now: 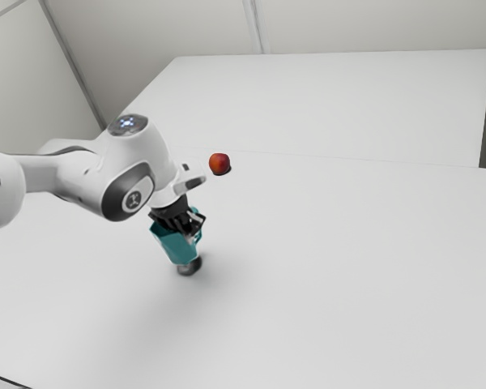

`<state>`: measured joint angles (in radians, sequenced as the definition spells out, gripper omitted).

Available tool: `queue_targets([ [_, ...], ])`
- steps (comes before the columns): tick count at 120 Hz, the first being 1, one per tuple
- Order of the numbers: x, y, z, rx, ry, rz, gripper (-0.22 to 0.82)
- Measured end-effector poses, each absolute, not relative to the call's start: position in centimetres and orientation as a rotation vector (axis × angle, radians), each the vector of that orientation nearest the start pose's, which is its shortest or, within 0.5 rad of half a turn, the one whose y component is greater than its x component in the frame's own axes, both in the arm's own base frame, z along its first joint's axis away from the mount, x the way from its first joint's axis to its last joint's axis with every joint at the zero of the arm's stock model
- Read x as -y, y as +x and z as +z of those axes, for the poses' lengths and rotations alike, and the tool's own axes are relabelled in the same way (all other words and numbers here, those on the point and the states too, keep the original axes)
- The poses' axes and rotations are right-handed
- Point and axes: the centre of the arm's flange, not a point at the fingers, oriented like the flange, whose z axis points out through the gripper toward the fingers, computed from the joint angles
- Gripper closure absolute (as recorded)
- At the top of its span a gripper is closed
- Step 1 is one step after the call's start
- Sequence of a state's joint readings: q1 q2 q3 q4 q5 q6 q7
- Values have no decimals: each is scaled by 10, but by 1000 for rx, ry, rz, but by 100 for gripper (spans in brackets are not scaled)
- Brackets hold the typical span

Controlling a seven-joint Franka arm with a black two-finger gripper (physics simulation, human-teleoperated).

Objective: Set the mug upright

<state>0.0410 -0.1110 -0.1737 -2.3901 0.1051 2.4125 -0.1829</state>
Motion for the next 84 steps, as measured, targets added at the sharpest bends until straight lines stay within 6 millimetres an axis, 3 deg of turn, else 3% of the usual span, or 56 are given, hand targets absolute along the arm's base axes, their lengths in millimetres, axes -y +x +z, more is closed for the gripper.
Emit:
queue_targets([
  [84,73,488,346,99,-3073,-150,79],
])
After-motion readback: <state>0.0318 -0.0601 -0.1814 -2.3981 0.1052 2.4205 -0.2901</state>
